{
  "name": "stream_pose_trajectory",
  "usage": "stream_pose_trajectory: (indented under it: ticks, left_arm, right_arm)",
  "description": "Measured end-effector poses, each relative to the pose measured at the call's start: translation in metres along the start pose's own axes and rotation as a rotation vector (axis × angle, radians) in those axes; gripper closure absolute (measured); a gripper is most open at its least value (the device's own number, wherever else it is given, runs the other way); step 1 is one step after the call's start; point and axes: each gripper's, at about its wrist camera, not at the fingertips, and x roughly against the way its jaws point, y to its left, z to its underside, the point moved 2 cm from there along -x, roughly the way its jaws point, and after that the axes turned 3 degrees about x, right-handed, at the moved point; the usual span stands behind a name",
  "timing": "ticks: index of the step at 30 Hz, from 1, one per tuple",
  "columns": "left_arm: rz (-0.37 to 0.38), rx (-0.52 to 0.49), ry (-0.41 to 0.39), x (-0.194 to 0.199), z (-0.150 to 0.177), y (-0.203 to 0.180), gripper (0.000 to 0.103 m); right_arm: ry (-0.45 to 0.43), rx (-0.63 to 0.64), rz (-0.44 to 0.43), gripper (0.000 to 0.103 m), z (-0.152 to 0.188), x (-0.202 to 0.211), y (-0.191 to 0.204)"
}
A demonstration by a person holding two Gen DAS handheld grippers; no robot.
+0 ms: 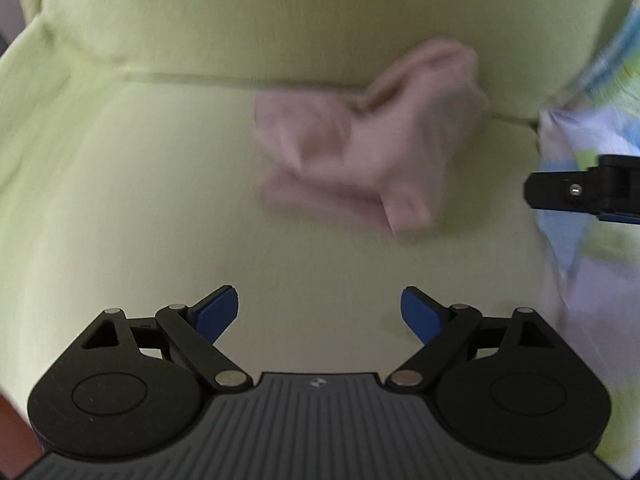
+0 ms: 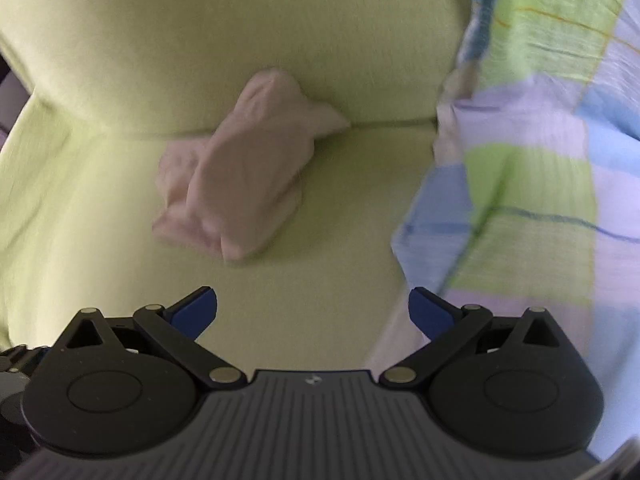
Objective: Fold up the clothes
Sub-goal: 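Grasp one corner of the beige cloth with the left gripper while the right gripper grasps another corner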
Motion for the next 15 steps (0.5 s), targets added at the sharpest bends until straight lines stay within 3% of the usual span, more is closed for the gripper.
stream_pose_trajectory:
  ticks: [4, 7, 9, 11, 15]
  left_arm:
    - [0.037, 0.066, -0.063, -0.023, -0.049, 0.026, 0.020]
    - [0.030, 0.095, -0.066, -0.043, -0.068, 0.033, 0.020]
    - [0.037, 0.127, -0.053, -0.060, -0.078, 0.037, 0.023]
    - [0.050, 0.157, -0.024, -0.073, -0.080, 0.040, 0.035]
    - [0.066, 0.195, 0.001, -0.094, -0.088, 0.041, 0.046]
  right_arm:
    - [-0.105, -0.001, -0.008, 0.007, -0.026, -0.018, 0.010]
    - [-0.184, -0.017, -0.016, 0.011, -0.045, -0.032, 0.017]
    - [-0.190, -0.028, -0.011, 0.012, -0.049, -0.040, 0.020]
    - [-0.190, -0.047, -0.012, 0.012, -0.050, -0.048, 0.022]
    - [-0.196, -0.090, -0.012, 0.015, -0.050, -0.062, 0.026]
